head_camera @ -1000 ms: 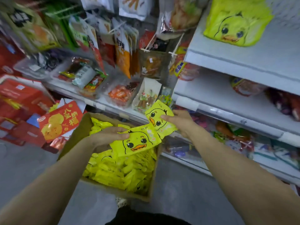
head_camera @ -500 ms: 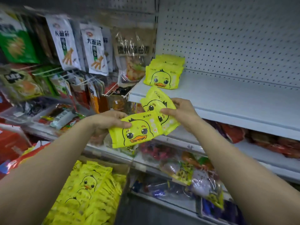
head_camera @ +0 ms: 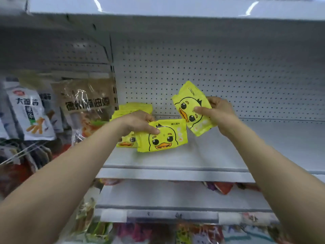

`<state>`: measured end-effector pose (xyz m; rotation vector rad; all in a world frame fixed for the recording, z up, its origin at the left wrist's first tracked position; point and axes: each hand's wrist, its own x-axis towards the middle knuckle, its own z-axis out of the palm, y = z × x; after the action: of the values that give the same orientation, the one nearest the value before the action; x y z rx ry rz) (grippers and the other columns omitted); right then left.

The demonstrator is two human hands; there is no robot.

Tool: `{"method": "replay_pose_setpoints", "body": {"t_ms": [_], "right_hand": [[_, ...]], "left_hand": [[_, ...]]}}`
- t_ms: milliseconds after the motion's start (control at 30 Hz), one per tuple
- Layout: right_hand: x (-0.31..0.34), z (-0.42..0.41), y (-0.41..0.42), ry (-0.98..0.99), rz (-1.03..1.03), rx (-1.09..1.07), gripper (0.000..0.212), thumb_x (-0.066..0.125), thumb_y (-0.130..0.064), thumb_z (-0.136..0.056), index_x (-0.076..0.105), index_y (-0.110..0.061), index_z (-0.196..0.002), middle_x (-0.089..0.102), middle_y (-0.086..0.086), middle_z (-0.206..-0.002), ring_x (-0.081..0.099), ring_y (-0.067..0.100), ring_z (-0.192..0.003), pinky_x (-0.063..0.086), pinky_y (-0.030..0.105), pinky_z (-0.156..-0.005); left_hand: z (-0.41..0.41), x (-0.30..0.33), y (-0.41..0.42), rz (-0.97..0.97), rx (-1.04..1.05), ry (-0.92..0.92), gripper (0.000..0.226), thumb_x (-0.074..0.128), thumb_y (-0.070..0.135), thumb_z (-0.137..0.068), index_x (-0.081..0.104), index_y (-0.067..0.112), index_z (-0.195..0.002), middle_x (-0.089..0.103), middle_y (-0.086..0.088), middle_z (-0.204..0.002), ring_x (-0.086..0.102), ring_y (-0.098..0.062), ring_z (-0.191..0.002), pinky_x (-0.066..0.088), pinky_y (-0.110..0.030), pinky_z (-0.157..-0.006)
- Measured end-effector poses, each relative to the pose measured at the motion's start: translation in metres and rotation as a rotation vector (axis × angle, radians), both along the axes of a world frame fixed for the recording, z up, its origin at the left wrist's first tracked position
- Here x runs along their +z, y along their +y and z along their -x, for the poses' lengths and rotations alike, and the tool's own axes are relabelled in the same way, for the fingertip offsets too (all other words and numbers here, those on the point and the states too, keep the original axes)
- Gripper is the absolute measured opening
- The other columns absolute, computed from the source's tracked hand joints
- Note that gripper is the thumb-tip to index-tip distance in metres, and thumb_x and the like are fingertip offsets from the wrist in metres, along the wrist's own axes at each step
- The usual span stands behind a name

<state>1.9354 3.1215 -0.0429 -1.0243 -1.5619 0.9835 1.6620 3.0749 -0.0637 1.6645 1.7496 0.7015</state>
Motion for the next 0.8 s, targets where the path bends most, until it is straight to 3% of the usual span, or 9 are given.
{"method": "replay_pose_setpoints", "body": {"t_ms": [133, 267, 400, 500, 600, 800], "right_hand": [[0.011, -0.023, 0.038, -0.008, -0.027, -0.106, 0.031, 0.083, -0.009, -0.074, 0.068, -0.016, -0.101, 0.074, -0.002, -0.092, 0.072, 0.009, -0.071, 0.056, 0.024, -0.057], [0.004, -0.042, 0.072, -0.015, -0.032, -0.179, 0.034, 0.084, -0.012, -0.074, 0.069, -0.015, -0.105, 0.075, 0.002, -0.097, 0.073, 0.019, -0.083, 0.060, 0.035, -0.070], [-0.005, -0.046, 0.095, -0.065, -0.017, -0.182, 0.028, 0.085, -0.012, -0.072, 0.070, -0.023, -0.093, 0.076, 0.000, -0.095, 0.073, 0.022, -0.085, 0.060, 0.045, -0.080], [-0.009, -0.040, 0.109, -0.103, -0.005, -0.133, 0.033, 0.086, -0.013, -0.071, 0.071, -0.020, -0.099, 0.076, 0.000, -0.096, 0.073, 0.021, -0.086, 0.060, 0.046, -0.082], [-0.011, -0.032, 0.121, -0.152, 0.017, -0.067, 0.032, 0.086, -0.012, -0.071, 0.071, -0.020, -0.098, 0.076, -0.002, -0.095, 0.073, 0.019, -0.085, 0.060, 0.046, -0.082], [-0.021, -0.026, 0.143, -0.243, 0.021, 0.028, 0.035, 0.086, -0.011, -0.069, 0.071, -0.023, -0.099, 0.076, -0.006, -0.094, 0.073, 0.013, -0.086, 0.059, 0.040, -0.084]], "left_hand": [[-0.022, 0.013, 0.069, -0.027, -0.084, 0.114, 0.046, 0.086, 0.029, -0.070, 0.069, 0.012, -0.109, 0.067, 0.000, -0.108, 0.059, -0.020, -0.112, 0.043, -0.032, -0.096], [-0.033, 0.019, 0.119, -0.051, -0.121, 0.295, 0.058, 0.084, 0.031, -0.073, 0.061, 0.012, -0.123, 0.057, -0.004, -0.123, 0.054, -0.021, -0.112, 0.044, -0.030, -0.092], [-0.037, 0.021, 0.150, -0.080, -0.155, 0.470, 0.056, 0.081, 0.033, -0.076, 0.059, 0.015, -0.124, 0.054, -0.002, -0.121, 0.053, -0.018, -0.098, 0.044, -0.027, -0.082], [-0.036, 0.016, 0.170, -0.121, -0.146, 0.570, 0.055, 0.079, 0.033, -0.077, 0.059, 0.016, -0.125, 0.054, -0.005, -0.124, 0.053, -0.020, -0.107, 0.039, -0.024, -0.080], [-0.038, 0.007, 0.184, -0.135, -0.135, 0.599, 0.054, 0.078, 0.029, -0.078, 0.058, 0.013, -0.126, 0.053, -0.006, -0.125, 0.052, -0.022, -0.113, 0.038, -0.024, -0.079], [-0.034, -0.004, 0.205, -0.200, -0.074, 0.535, 0.048, 0.082, 0.021, -0.070, 0.053, 0.018, -0.108, 0.057, -0.005, -0.107, 0.053, -0.020, -0.094, 0.042, -0.031, -0.070]]}}
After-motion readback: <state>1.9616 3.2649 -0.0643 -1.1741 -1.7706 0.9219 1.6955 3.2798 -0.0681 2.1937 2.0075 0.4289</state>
